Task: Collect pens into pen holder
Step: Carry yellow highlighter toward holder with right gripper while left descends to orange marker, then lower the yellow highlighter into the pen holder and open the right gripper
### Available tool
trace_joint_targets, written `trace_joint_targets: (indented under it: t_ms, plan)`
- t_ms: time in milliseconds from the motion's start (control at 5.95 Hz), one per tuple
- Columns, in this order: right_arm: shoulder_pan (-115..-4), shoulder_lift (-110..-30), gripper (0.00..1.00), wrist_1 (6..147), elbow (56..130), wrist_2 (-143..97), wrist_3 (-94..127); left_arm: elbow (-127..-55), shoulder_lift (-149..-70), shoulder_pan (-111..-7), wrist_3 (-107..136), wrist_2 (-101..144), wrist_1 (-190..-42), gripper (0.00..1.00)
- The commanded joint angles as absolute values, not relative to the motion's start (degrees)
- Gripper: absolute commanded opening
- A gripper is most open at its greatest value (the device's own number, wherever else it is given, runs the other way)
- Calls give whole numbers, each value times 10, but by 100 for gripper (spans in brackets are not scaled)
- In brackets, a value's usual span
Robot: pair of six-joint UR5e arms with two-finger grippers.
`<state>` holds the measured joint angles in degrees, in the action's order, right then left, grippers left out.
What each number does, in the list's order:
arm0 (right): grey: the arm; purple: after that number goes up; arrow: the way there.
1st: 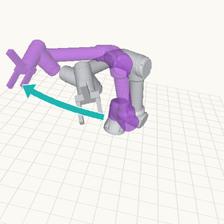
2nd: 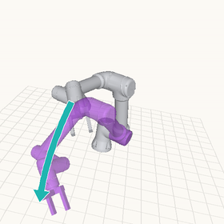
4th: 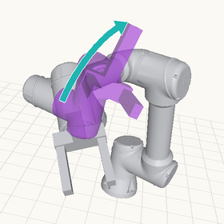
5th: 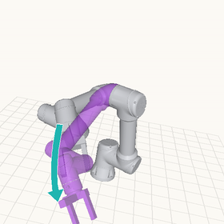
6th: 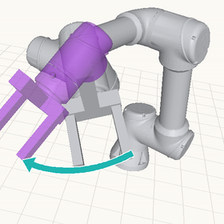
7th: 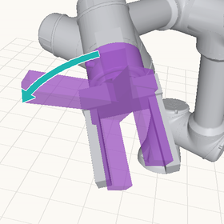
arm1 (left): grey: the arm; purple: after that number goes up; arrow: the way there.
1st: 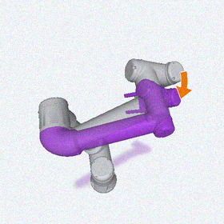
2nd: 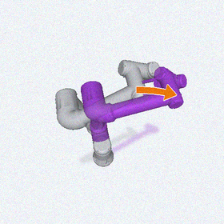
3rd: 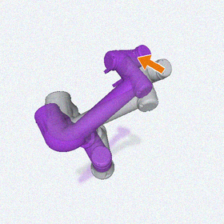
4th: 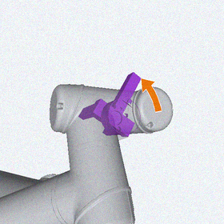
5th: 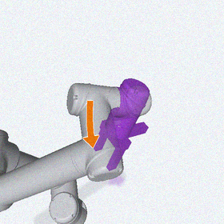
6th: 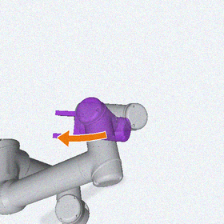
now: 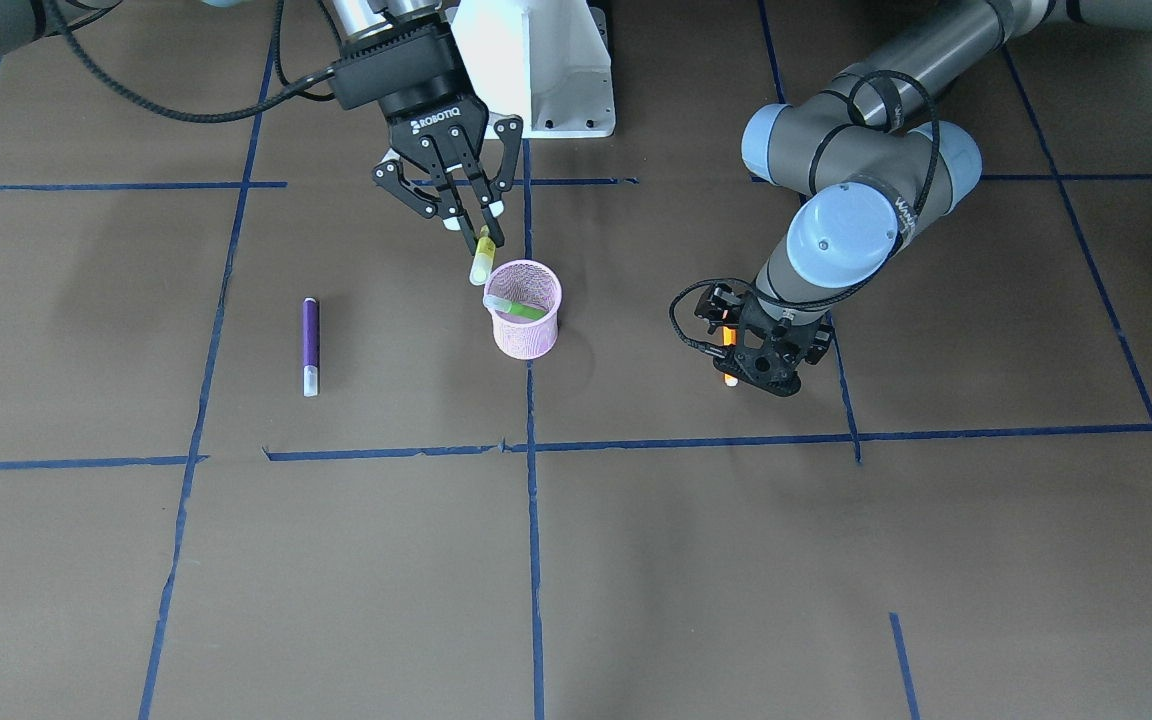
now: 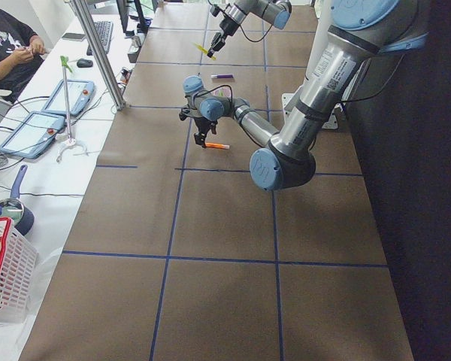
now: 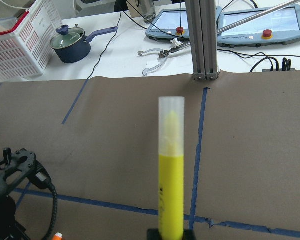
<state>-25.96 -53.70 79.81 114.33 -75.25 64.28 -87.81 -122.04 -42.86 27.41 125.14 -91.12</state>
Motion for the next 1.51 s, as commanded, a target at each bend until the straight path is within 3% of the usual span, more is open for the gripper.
trace_joint_targets:
  t_ms: [0, 672, 1344]
  plan:
    - [-216, -535, 0, 796, 1109, -686, 638, -882, -1221, -428, 274, 1252, -911, 100]
    - [-201, -519, 0, 689, 979, -636, 641, -882, -1221, -427, 274, 1252, -911, 100]
    - [-151, -540, 0, 666, 973, -612, 644, -882, -1223, -426, 274, 1253, -911, 100]
